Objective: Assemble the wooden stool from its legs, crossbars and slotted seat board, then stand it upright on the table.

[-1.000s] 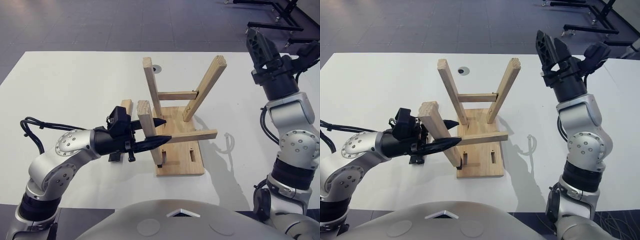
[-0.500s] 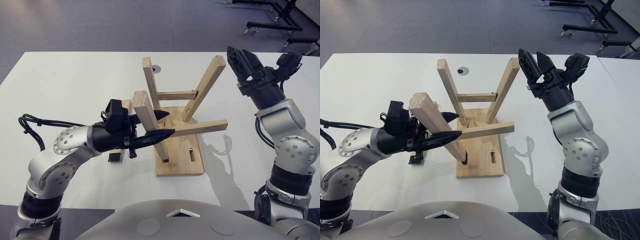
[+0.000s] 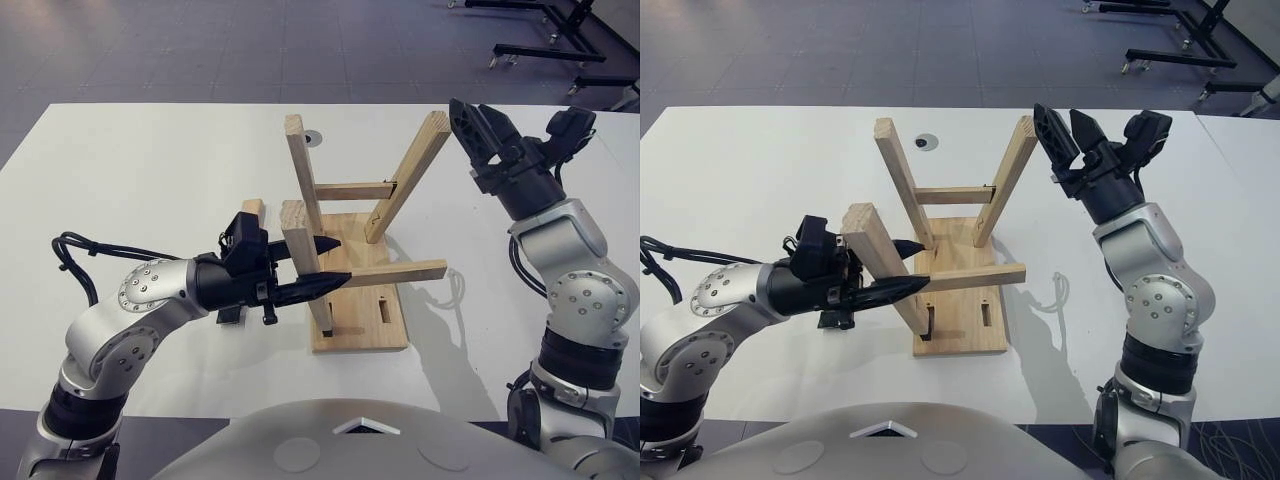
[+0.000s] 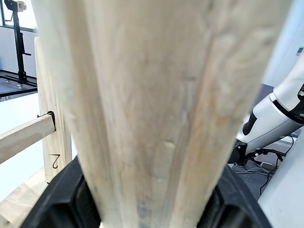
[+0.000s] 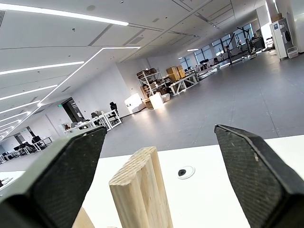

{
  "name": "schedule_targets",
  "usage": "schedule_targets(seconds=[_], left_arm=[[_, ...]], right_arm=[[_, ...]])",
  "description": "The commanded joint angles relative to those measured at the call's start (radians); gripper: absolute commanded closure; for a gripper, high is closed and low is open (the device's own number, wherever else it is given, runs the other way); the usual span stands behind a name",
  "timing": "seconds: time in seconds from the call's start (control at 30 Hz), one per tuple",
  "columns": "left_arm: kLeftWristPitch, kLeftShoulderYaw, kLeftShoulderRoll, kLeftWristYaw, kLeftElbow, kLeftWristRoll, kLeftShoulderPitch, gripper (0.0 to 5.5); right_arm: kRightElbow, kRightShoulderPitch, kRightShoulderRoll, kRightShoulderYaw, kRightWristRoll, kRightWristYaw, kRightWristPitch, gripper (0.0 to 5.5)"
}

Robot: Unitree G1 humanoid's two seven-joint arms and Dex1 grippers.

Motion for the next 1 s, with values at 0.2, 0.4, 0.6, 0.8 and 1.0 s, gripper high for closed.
schedule_targets(seconds=[0.2, 0.4, 0.6, 0.8, 1.0], left_arm=[[0.004, -0.057, 0.009, -0.013, 0.041, 0.081, 0.001, 3.39], [0.018, -0.085, 0.018, -0.020, 0.079, 0.103, -0.091, 3.40], [0.024, -0.082, 0.048, -0.055, 0.117, 0.126, -0.113, 3.41], [-0.019, -0.118, 0.046, -0.049, 0.147, 0.229, -0.120, 3.43], [-0.085, -0.200, 0.083, -0.047, 0.126, 0.383, -0.098, 3.43]], right_arm=[[-0.010, 0.004, 0.004, 0.010, -0.018, -0.001, 0.029, 1.31], [-0.013, -0.004, 0.019, 0.018, -0.032, -0.013, 0.031, 1.31], [-0.022, -0.008, 0.039, 0.026, -0.033, -0.025, 0.031, 1.31], [-0.025, -0.007, 0.050, 0.029, -0.042, -0.036, 0.027, 1.31], [-0.026, -0.009, 0.055, 0.031, -0.052, -0.038, 0.021, 1.31]])
